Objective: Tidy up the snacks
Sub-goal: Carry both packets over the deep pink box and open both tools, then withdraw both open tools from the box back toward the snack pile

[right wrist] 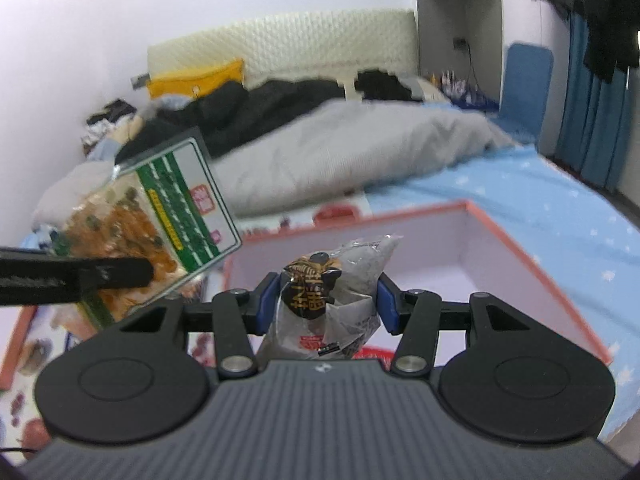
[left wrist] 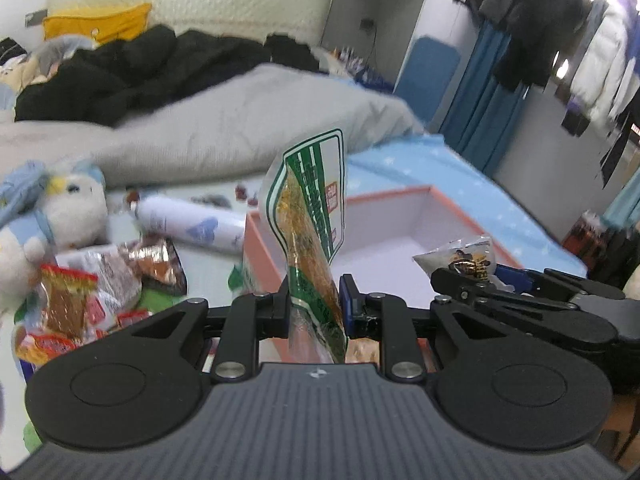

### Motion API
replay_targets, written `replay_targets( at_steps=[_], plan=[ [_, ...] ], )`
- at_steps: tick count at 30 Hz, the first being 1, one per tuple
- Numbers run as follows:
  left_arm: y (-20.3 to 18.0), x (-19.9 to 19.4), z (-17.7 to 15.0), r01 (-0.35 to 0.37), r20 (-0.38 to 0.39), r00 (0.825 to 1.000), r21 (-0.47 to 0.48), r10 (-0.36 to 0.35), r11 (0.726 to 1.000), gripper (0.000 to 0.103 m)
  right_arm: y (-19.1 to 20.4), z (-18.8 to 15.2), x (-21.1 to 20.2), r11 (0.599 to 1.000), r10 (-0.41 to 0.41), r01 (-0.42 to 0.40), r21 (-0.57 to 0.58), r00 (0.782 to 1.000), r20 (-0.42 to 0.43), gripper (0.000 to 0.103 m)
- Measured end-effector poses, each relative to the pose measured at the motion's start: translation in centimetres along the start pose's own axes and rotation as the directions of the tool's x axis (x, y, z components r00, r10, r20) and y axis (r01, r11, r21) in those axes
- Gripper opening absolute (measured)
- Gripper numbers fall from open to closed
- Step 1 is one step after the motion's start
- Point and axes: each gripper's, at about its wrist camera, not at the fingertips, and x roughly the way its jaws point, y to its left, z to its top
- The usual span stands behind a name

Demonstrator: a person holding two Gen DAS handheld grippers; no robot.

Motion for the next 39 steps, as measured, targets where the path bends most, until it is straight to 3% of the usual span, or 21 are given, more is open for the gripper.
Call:
replay_targets(
  at_steps=[4,12,13,14,16,19,33,39],
  plan=[
    [-0.2,2.4,-0.8,-0.030,-0.037,0.999,0.033,0.031,0.999,0.025,-1.1,-2.0,1.8,0.999,-0.002,0.003,0.034,0.999,-0.040,0.054],
    [-1.5,6.0,-1.3,-0.013,-0.089,0.996,0.055,0.018,0.998,0.027,-1.9,-4.0,3.7,0.999,-0.015,0.020,0.047,0.994,-0.107,0.055],
    [-1.5,6.2,-1.4,-0.014,-0.094,0.995,0.056,0.019,0.998,0.032,-1.9,-4.0,3.7,0.998,-0.020,0.026,0.050,0.993,-0.113,0.056],
    [-1.6,6.5,-1.5,-0.019,-0.103,0.994,0.067,0.026,0.998,0.047,-1.9,-4.1,3.6,0.998,-0.026,0.031,0.047,0.994,-0.111,0.059],
    [-1.7,6.7,-1.8,-0.066,-0.089,0.993,0.100,0.075,0.993,0.062,-1.8,-4.2,3.5,0.999,-0.036,0.040,0.033,0.994,-0.108,0.077],
    [-1.3,6.3,-2.0,-0.043,-0.088,0.995,0.079,0.050,0.996,0.063,-1.8,-4.3,3.5,0.998,-0.058,0.061,0.032,0.993,-0.106,0.078],
    [-0.2,-1.3,0.6,-0.035,0.041,0.999,0.052,0.033,0.998,0.063,0.1,0.0,-1.0,0.999,-0.024,0.022,0.048,0.999,0.028,0.078],
    [0.8,-5.5,1.2,-0.062,0.104,0.993,0.057,0.056,0.996,0.063,2.2,1.5,-3.7,0.999,0.029,-0.031,0.022,0.996,0.086,0.078]
  ],
)
